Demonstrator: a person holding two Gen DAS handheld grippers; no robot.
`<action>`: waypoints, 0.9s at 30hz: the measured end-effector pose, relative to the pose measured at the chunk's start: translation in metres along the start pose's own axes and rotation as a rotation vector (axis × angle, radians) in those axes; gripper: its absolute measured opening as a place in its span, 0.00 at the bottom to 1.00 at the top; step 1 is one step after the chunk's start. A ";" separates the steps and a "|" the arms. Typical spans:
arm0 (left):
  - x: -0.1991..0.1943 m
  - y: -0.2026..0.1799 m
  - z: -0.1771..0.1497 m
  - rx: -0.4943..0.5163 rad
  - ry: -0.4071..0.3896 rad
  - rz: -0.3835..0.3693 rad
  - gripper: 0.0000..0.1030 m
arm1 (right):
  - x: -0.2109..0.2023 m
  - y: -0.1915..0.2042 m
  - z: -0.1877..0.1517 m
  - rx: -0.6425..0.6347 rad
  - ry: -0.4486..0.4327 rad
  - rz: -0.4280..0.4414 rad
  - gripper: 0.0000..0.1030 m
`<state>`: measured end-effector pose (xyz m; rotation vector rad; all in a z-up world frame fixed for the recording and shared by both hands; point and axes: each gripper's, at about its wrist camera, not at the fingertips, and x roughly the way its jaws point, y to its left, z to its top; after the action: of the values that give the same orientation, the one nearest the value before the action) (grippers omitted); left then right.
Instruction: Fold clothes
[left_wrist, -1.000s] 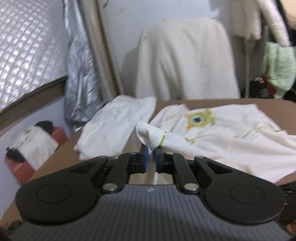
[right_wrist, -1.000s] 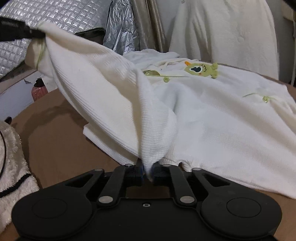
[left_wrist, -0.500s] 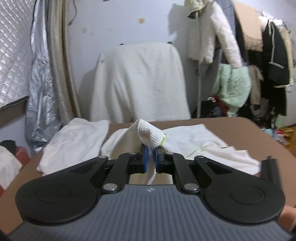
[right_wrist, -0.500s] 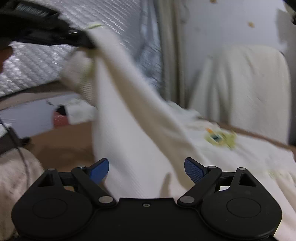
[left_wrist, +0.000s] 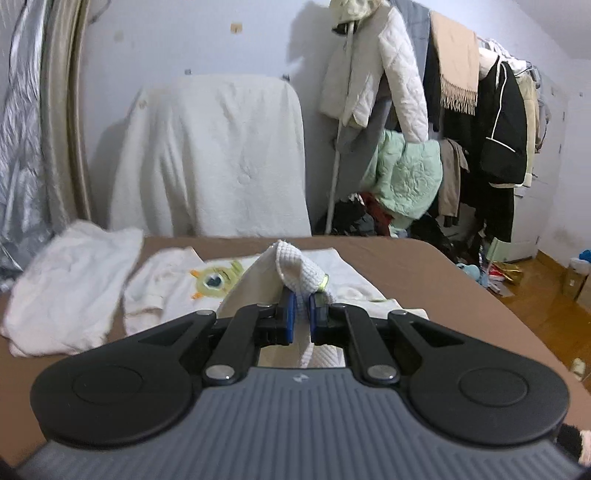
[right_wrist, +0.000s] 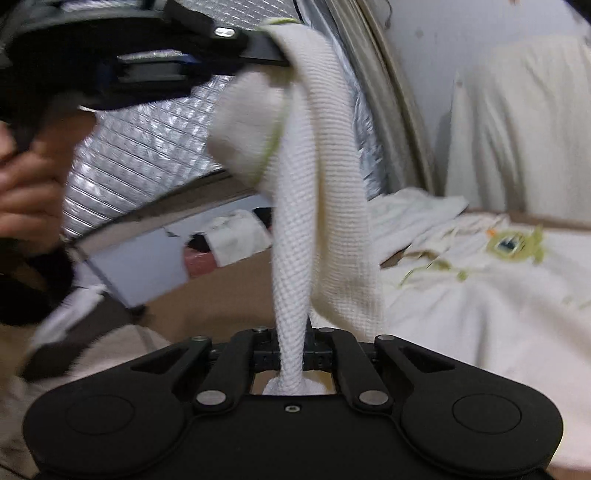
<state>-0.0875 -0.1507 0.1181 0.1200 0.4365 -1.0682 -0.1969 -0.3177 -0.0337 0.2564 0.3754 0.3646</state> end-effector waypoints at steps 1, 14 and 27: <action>0.013 0.001 -0.002 -0.012 0.028 -0.020 0.07 | -0.001 -0.002 -0.002 0.015 0.012 0.019 0.05; 0.183 0.029 -0.113 -0.111 0.659 -0.028 0.20 | 0.000 -0.009 -0.029 0.162 0.114 0.179 0.06; 0.150 0.055 -0.132 -0.128 0.675 0.063 0.47 | -0.005 -0.051 -0.061 0.251 0.429 -0.108 0.37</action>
<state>-0.0166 -0.2071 -0.0690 0.3826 1.0989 -0.9162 -0.2106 -0.3555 -0.1027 0.4023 0.8570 0.2633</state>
